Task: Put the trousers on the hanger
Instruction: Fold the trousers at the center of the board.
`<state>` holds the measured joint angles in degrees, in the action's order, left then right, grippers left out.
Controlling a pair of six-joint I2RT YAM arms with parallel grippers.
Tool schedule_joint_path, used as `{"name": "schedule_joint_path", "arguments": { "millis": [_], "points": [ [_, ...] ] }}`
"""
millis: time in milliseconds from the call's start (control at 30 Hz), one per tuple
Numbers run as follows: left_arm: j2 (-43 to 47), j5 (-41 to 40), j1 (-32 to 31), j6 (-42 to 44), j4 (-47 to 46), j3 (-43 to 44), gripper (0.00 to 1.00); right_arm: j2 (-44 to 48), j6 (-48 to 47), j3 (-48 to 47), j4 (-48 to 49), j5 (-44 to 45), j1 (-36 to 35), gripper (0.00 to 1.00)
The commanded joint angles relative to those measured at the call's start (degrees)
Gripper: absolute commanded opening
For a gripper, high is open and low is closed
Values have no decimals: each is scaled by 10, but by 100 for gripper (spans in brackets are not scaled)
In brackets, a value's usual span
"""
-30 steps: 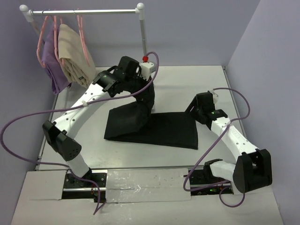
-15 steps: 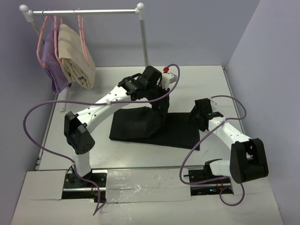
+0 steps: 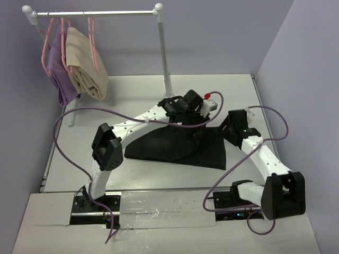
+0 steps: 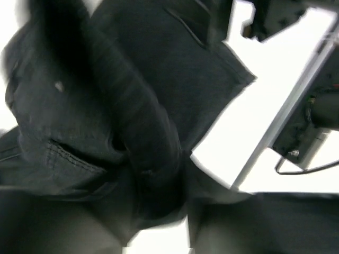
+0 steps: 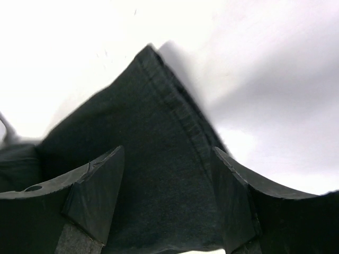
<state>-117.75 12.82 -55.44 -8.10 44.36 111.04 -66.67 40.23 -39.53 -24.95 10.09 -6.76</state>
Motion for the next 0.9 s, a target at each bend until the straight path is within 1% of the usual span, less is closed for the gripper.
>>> {"name": "schedule_joint_path", "arguments": {
  "millis": [0,33,67,133,167,233,300,333,367,400,433,467,500,533,567,600,667,700,767,833,867],
  "points": [
    [-3,32,-34,19,-32,41,50,46,-17,-29,-31,43,20,73],
    [-5,35,-48,26,-26,49,61,54,-22,-34,-38,48,34,73],
    [-5,39,-53,42,-12,53,80,74,-24,-38,-51,62,41,73],
    [2,43,-63,54,0,64,99,108,-34,-48,-62,72,63,74],
    [6,46,-65,57,12,68,99,118,-37,-50,-73,80,63,74],
    [28,46,-67,67,23,80,99,145,-47,-67,-82,88,89,74],
    [60,28,-67,73,41,86,99,158,-52,-89,-98,103,96,74],
    [74,17,-66,98,47,78,99,170,-60,-97,-104,104,95,74],
    [91,-21,-64,104,52,64,99,175,-67,-103,-108,101,95,74],
    [129,-39,-59,108,56,46,99,180,-73,-110,-107,80,94,74],
    [148,-49,-38,114,57,-7,99,184,-83,-111,-106,63,94,74],
    [169,-55,-22,114,57,-40,99,183,-85,-112,-106,46,91,73],
    [209,-56,0,112,55,-72,99,182,-86,-107,-107,26,81,73],
    [226,-53,50,112,51,-141,99,172,-82,-101,-106,21,72,73],
    [246,-49,79,112,46,-178,99,168,-79,-94,-103,20,70,73],
    [282,-46,135,114,40,-245,99,154,-71,-73,-96,18,36,73],
    [313,-64,180,135,20,-306,99,134,-67,-50,-67,6,17,73],
    [340,-98,205,145,15,-352,99,105,-62,-33,-59,2,4,73],
    [378,-116,230,173,19,-397,97,59,-59,-17,-34,-24,-1,73],
    [405,-111,241,184,43,-406,93,38,-57,-12,-11,-45,-4,72],
    [437,-111,245,187,52,-407,90,32,-54,-9,-6,-46,-8,72]
  ]
}}
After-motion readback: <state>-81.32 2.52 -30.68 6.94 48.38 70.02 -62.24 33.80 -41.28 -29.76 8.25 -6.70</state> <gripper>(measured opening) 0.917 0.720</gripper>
